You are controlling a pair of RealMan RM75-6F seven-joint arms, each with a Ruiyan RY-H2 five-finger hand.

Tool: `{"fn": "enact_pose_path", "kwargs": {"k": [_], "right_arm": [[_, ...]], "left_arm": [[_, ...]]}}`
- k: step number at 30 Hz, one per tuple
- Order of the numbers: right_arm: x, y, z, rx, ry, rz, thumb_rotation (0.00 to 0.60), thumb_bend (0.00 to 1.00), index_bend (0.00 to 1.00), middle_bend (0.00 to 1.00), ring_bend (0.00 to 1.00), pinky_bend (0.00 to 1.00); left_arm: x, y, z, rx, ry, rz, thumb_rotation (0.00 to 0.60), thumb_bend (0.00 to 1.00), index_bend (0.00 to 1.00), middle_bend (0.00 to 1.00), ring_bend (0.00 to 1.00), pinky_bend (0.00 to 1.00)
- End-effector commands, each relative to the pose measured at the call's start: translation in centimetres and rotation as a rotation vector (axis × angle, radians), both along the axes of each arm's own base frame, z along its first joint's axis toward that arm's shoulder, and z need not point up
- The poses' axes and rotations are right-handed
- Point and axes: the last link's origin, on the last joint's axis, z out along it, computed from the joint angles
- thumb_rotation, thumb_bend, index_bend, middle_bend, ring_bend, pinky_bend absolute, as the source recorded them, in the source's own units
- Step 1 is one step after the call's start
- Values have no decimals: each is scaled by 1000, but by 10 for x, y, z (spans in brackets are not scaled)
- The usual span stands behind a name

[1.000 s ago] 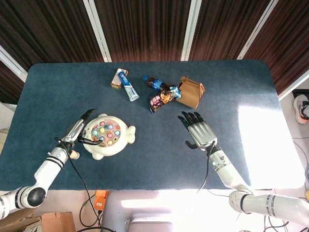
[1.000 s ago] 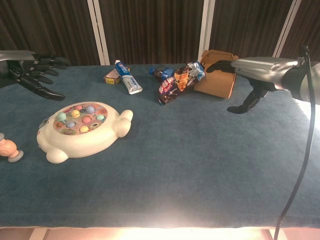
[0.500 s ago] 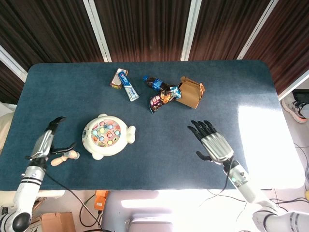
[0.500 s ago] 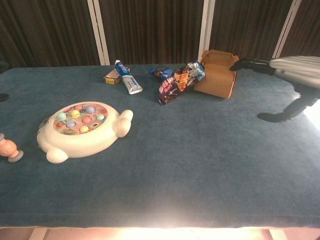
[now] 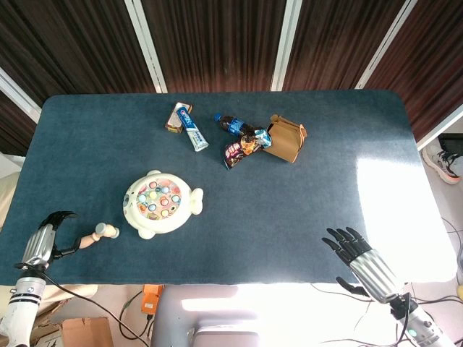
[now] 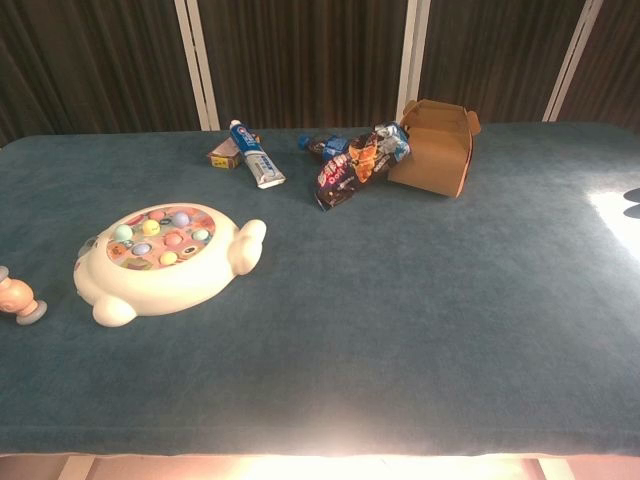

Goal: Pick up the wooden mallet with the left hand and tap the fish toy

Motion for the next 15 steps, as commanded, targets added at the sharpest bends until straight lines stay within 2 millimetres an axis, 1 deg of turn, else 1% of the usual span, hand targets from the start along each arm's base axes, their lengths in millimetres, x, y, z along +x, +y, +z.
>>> {"fn": "enact_pose_path", "kwargs": {"k": [1, 6, 10, 15], "right_arm": [[-1, 4, 1, 9, 9, 1, 600, 238, 0, 0, 0, 0], [-1, 7, 3, 9, 15, 4, 600, 238, 0, 0, 0, 0], [-4, 7, 1, 21, 24, -10, 600, 238, 0, 0, 0, 0], [-6, 8, 0, 36, 36, -24, 600, 238, 0, 0, 0, 0]], "left_arm": [[-7, 0, -12, -12, 38, 9, 600, 394, 323, 221, 101, 132], [-10, -1, -15, -35, 45, 42, 600, 385, 333, 241, 114, 138], [-9, -2, -19, -52, 52, 53, 600, 372, 344, 253, 127, 147], [-7, 4, -27, -53, 45, 65, 600, 369, 364, 275, 148, 161]]}}
